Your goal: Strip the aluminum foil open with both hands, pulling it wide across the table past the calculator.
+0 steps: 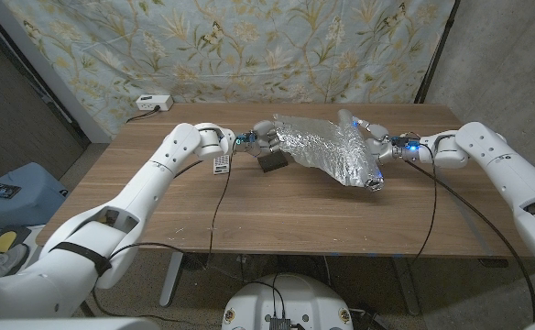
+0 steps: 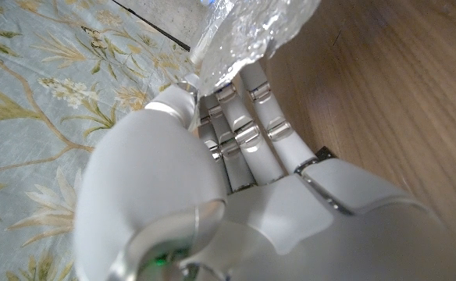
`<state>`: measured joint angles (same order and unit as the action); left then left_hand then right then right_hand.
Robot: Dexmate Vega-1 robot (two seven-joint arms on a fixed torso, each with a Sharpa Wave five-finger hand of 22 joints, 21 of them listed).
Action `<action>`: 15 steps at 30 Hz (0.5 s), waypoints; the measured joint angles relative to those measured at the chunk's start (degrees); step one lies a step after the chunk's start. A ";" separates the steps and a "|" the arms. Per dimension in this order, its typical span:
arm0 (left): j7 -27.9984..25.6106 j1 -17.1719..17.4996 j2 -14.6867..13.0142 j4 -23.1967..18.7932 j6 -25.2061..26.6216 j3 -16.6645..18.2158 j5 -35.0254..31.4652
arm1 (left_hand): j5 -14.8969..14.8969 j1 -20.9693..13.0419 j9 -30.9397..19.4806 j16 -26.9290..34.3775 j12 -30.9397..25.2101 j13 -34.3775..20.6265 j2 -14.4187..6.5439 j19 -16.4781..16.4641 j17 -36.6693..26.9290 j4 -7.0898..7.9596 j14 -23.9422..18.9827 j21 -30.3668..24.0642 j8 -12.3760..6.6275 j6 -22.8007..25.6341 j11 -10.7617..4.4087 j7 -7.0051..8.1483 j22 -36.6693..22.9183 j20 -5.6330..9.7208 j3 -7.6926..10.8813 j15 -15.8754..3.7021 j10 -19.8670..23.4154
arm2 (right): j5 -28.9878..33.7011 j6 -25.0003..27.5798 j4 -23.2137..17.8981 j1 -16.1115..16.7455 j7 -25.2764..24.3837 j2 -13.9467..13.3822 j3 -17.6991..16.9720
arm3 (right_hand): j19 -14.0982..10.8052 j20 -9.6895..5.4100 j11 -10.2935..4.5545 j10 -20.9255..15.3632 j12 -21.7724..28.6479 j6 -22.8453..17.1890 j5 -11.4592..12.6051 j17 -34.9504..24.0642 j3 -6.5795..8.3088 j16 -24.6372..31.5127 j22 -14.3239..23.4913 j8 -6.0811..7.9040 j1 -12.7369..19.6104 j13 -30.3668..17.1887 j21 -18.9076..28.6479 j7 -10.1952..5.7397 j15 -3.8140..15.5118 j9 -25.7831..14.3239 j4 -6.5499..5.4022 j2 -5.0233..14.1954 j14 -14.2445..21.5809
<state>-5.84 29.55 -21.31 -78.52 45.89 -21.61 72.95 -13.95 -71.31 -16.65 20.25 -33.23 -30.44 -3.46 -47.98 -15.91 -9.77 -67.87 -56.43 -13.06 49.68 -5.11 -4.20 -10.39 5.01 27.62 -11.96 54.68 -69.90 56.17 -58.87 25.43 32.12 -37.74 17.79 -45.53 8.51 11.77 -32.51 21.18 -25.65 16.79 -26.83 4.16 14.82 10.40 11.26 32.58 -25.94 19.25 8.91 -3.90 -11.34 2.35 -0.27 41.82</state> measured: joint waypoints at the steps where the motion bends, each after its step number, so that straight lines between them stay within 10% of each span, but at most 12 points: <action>1: -0.05 0.04 -0.06 -0.04 -0.03 0.00 0.12 | 0.00 0.00 0.00 0.00 0.00 0.00 0.00 0.00 0.00 0.00 0.00 -0.16 0.00 0.01 0.00 0.00 0.00 0.00 0.00 0.00 0.00 | 0.11 0.02 0.08 -0.09 0.09 0.02 0.08 | -0.28 0.27 0.00 0.00 0.00 0.00 0.00 0.00 -0.16 0.00 0.00 0.00 -0.22 0.00 0.00 0.00 -0.12 0.00 -0.16 -0.16 -0.04; 15: -0.95 0.20 -0.43 -0.20 -0.50 0.00 1.71 | 0.00 0.00 -0.26 0.00 0.00 0.01 0.00 0.21 -0.21 0.00 -0.20 -0.59 0.00 0.18 0.00 0.03 0.00 0.21 0.00 0.20 0.00 | 2.11 0.25 2.06 -1.80 2.57 0.38 1.53 | -0.91 0.93 0.62 0.62 -0.65 1.32 1.24 -0.15 -2.70 -0.22 0.00 -0.28 -3.76 0.00 -0.79 -0.10 -1.14 0.17 -1.76 -1.73 -1.06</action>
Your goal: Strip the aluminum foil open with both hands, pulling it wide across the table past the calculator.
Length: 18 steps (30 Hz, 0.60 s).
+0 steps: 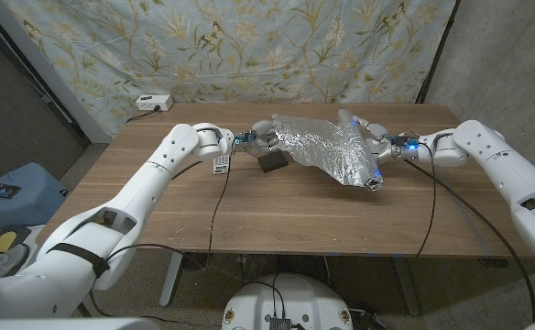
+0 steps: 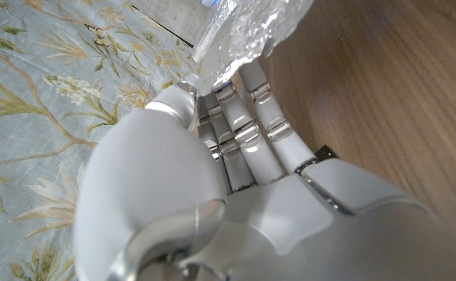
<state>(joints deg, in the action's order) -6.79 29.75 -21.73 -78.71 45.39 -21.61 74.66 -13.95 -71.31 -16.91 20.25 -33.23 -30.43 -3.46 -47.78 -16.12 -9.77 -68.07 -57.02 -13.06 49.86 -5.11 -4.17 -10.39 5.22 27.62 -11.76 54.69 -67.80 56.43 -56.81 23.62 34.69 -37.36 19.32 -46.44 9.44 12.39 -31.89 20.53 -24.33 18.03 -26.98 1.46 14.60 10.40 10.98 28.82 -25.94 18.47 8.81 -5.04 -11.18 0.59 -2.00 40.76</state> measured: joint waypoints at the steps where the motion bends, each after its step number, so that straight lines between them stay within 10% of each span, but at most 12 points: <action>1: -0.03 0.00 0.00 0.01 -0.03 0.00 0.08 | 0.00 0.00 -0.01 -0.10 0.00 0.00 0.00 0.00 0.00 0.00 0.00 0.00 0.00 0.00 0.00 0.00 0.00 0.00 0.00 0.00 0.00 | 0.11 -0.03 0.36 -0.25 0.14 0.08 0.20 | -0.10 0.31 0.00 0.00 0.00 0.00 0.09 0.00 -0.22 0.00 0.00 0.00 -0.18 0.00 -0.06 0.00 -0.15 0.00 -0.22 -0.15 0.15; 18: -1.58 0.39 -0.37 -0.49 -0.30 0.70 1.74 | 0.00 0.00 0.00 -0.55 -0.03 0.20 0.00 0.21 -0.07 0.00 0.00 -0.63 0.37 0.12 0.00 0.07 -0.01 0.21 0.00 0.01 0.00 | 3.57 -0.41 4.00 -3.10 3.74 0.75 2.18 | -0.50 0.91 0.06 0.94 -0.84 0.86 1.48 -0.27 -2.81 -0.23 0.00 0.00 -4.66 -0.25 -0.52 -0.01 -1.54 -0.01 -2.18 -0.32 -0.31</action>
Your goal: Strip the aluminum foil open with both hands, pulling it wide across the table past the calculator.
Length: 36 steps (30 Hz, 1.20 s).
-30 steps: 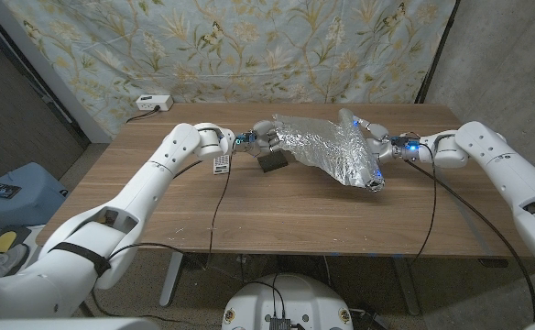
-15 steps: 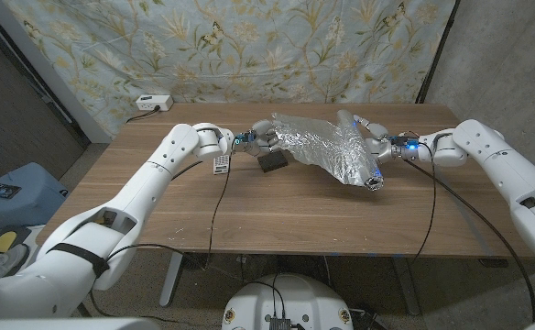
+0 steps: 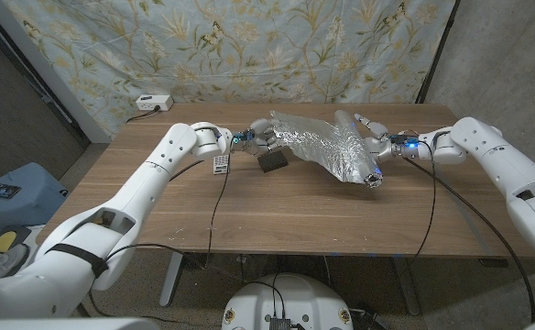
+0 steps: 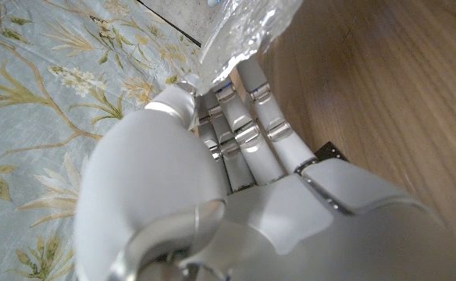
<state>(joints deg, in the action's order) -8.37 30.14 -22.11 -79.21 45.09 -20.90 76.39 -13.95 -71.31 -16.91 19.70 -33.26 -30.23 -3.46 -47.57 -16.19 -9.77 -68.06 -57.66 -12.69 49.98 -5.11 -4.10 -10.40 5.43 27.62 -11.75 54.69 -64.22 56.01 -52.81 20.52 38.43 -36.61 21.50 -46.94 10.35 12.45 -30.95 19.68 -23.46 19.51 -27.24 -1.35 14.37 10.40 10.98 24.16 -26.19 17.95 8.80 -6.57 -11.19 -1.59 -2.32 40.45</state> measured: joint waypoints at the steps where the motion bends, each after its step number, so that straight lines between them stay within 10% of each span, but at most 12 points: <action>1: -0.32 0.10 -0.07 -0.17 -0.02 0.10 0.32 | 0.00 0.00 0.00 0.00 -0.13 0.06 0.00 0.00 -0.12 0.00 0.00 -0.03 0.00 0.00 0.00 0.00 0.01 0.00 0.00 0.00 0.00 | 0.31 -0.01 0.43 -0.33 0.28 0.10 0.21 | 0.00 0.00 0.00 0.00 0.00 0.10 0.00 0.00 0.00 0.00 0.00 0.00 -0.06 0.00 -0.03 -0.10 0.00 0.00 0.00 -0.06 0.00; 36: -3.84 1.76 -4.33 -6.88 -0.29 0.87 3.41 | 0.00 0.00 -0.34 -0.26 -0.45 0.34 0.00 0.61 -0.47 0.00 -0.33 -0.88 0.29 0.25 0.00 -0.04 0.27 0.00 0.00 -0.31 0.00 | 0.35 -2.98 1.18 1.01 3.16 0.71 -2.12 | 0.01 -0.01 -0.09 0.51 -0.26 0.78 1.50 -0.26 -0.95 0.00 0.00 0.00 -0.81 0.01 -1.32 -0.19 0.01 -0.02 -0.95 0.71 -0.83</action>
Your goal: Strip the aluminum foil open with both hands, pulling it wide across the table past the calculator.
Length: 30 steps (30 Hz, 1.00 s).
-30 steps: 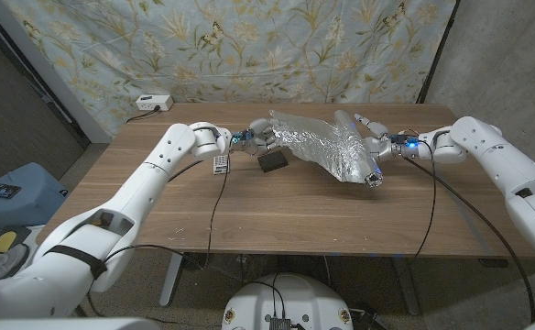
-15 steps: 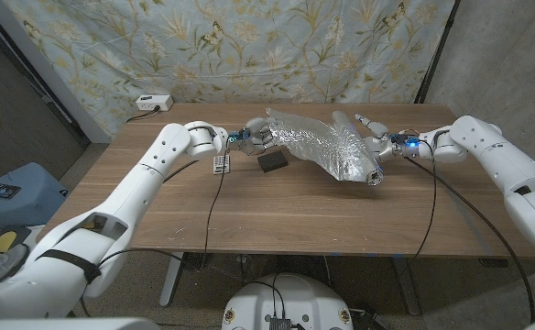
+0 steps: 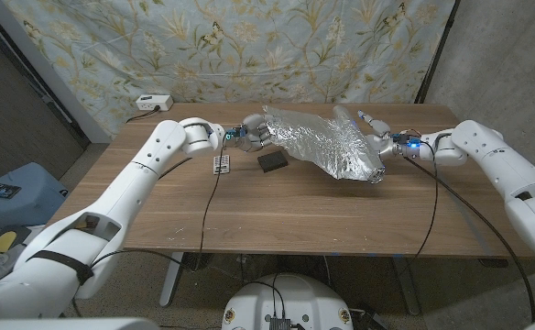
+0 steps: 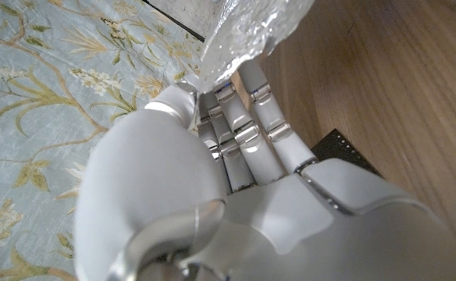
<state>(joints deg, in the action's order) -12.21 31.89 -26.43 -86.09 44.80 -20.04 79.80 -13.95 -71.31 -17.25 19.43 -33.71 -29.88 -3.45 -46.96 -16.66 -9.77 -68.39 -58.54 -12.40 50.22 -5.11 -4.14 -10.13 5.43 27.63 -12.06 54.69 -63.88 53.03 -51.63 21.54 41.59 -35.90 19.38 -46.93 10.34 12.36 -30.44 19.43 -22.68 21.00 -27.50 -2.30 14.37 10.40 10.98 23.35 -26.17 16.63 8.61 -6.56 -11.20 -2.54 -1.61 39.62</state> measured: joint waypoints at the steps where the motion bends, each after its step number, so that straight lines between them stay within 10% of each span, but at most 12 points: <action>1: -0.25 0.00 -0.03 -0.05 0.00 0.00 0.20 | 0.00 0.00 0.00 -0.16 -0.03 0.01 0.00 0.00 0.00 0.00 0.00 0.00 0.00 0.01 0.00 0.00 0.00 0.00 0.00 0.00 0.00 | -0.08 -0.05 -0.19 0.26 0.00 0.01 -0.25 | 0.00 0.00 0.00 0.00 0.00 0.00 0.00 0.00 0.00 0.00 0.00 0.00 0.00 0.00 0.00 0.00 0.00 0.00 0.00 0.00 0.00; 17: -2.33 0.64 -2.00 -2.64 0.63 -0.01 2.13 | 0.00 0.00 0.01 -0.15 -0.07 0.02 0.00 0.00 0.01 0.00 0.01 -0.44 0.33 0.15 0.00 0.06 -0.01 0.00 0.00 0.01 0.00 | -2.43 -1.66 -2.25 2.73 -0.43 -0.31 -2.27 | 0.33 0.32 0.11 0.73 -0.41 0.23 0.73 0.01 -0.25 -0.66 -0.01 0.00 0.04 -0.33 -0.54 0.19 0.40 0.00 -0.23 -0.04 -1.02; 30: -4.21 1.06 -2.96 -3.60 0.82 0.19 4.01 | 0.00 0.00 -0.19 -0.37 -0.45 -0.02 0.00 -0.01 -0.10 0.00 0.01 -0.53 0.32 0.03 0.00 -0.07 -0.01 0.00 0.00 0.01 0.00 | -3.00 -2.15 -2.63 3.59 -0.28 -0.61 -2.51 | 1.74 -1.16 -0.20 3.68 -2.06 4.42 3.60 -0.15 0.48 -0.67 0.00 0.00 10.76 -0.63 -2.27 -0.32 1.94 -0.09 5.10 -0.71 -2.78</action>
<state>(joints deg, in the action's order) -16.42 32.95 -29.39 -89.68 45.62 -19.85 83.82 -13.95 -71.31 -17.44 19.06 -34.16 -29.91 -3.45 -46.97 -16.76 -9.77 -68.38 -59.07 -12.07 50.25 -5.11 -4.21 -10.14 5.43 27.63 -12.05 54.69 -66.88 50.88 -54.26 25.12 41.31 -36.50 16.87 -45.19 9.17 12.16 -26.76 17.36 -18.26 24.61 -27.65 -1.82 13.70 10.40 10.98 34.11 -26.80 14.36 8.28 -4.62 -11.29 2.56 -2.32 36.84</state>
